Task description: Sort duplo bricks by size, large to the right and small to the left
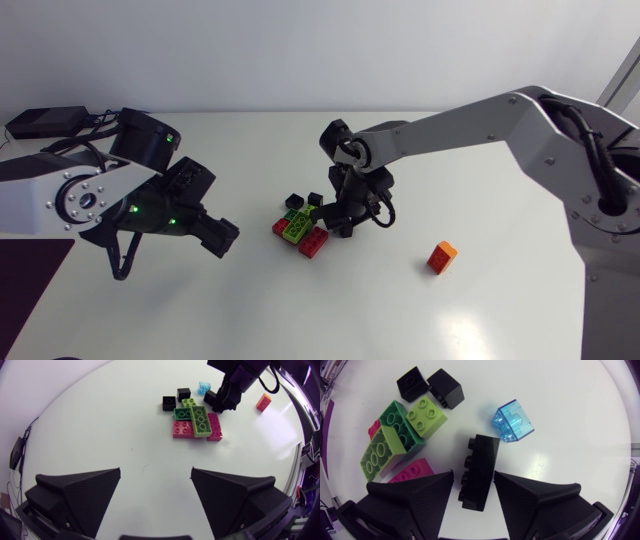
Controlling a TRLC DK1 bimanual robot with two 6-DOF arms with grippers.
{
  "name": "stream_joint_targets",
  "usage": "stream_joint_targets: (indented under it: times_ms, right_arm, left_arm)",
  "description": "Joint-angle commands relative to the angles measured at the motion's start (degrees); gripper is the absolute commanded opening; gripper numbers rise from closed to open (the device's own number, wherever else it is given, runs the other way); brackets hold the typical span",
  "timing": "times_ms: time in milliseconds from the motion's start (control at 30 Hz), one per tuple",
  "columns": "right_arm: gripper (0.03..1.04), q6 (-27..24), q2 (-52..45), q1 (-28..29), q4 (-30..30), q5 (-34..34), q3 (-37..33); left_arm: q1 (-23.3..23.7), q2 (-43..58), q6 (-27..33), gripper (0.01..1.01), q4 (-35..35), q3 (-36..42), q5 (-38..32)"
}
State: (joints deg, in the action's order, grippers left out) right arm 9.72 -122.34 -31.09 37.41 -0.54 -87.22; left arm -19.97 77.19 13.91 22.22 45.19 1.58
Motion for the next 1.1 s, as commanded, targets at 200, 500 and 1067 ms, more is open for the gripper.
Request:
stream_joint_targets:
  times_ms: [200, 500, 1067]
  right_arm:
    - [0.05, 2.9, 3.7, 1.1, -2.6, -3.1, 3.6]
    - [0.05, 0.7, 17.1, 8.2, -4.6, -3.6, 21.5]
    - [1.0, -0.8, 28.0, 14.8, -4.9, -2.4, 31.4]
  left_arm:
    - [0.8, -0.7, 0.1, 0.982, -0.2, -1.6, 0.8]
    - [1.1, -0.9, 0.3, 0.982, -0.8, -2.3, 1.1]
    - [-12.8, 15.4, -2.7, 0.982, -1.9, 13.9, 0.2]
